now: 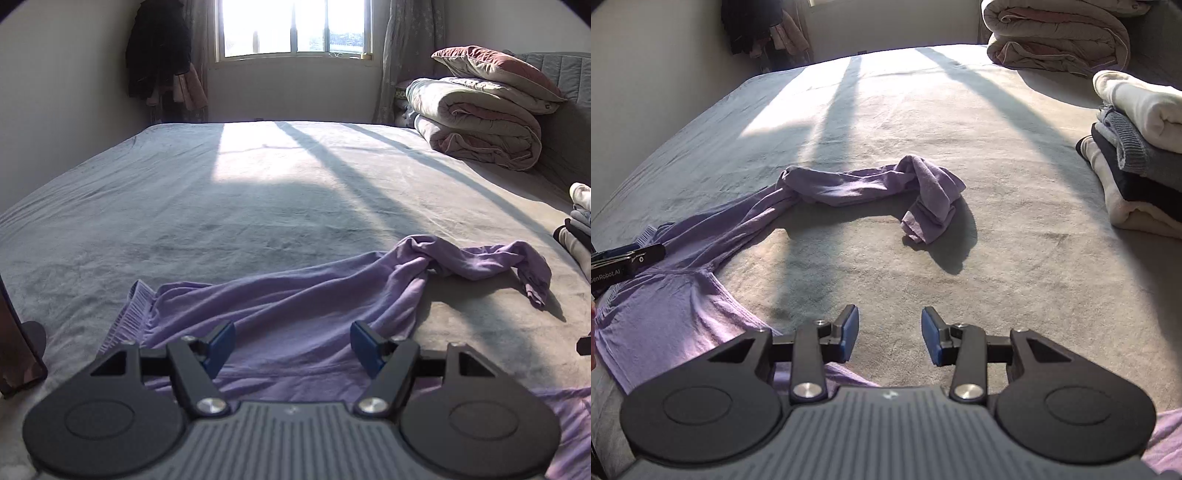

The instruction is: Fold clothes

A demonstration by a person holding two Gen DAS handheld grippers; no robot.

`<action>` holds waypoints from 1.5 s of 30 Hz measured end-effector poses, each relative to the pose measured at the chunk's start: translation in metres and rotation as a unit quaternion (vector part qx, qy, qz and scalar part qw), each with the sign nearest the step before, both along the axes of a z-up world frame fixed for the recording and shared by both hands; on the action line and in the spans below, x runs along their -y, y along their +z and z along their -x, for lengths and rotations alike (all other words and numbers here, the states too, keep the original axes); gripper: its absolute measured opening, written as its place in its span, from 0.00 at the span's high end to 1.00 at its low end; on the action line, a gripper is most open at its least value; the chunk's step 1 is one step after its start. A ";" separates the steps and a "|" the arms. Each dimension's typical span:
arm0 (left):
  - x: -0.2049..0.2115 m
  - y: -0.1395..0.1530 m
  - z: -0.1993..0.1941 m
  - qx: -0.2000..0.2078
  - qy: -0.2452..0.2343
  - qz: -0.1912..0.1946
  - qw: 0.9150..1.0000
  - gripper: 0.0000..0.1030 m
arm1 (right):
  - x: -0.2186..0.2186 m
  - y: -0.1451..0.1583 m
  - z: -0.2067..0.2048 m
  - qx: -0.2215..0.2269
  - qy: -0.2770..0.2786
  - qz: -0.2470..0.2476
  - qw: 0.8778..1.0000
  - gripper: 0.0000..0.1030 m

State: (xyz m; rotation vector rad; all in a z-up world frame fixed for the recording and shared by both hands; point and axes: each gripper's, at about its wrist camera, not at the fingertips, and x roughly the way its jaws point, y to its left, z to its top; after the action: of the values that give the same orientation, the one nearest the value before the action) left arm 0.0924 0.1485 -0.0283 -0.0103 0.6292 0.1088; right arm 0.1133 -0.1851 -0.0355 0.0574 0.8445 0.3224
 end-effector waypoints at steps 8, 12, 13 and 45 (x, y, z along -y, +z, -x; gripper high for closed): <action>-0.077 -0.016 -0.038 -0.005 0.108 -0.039 0.993 0.32 | -0.086 0.009 -0.066 0.028 0.075 0.001 0.997 0.59; -0.098 -0.024 -0.056 -0.012 0.132 -0.052 0.990 0.32 | -0.123 0.013 -0.110 0.043 0.094 0.005 0.995 0.59; -0.103 -0.025 -0.059 -0.012 0.135 -0.051 0.990 0.32 | -0.132 0.014 -0.121 0.048 0.097 0.010 0.994 0.59; -0.151 -0.035 -0.066 0.031 0.160 0.077 0.984 0.73 | -0.125 -0.009 -0.167 0.102 0.084 0.134 0.982 1.00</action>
State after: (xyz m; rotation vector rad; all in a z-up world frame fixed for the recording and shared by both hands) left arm 0.1581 0.2995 -0.0628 -0.2647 0.5694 0.3687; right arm 0.2800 -0.0605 -0.0448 -0.2949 0.6832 0.3644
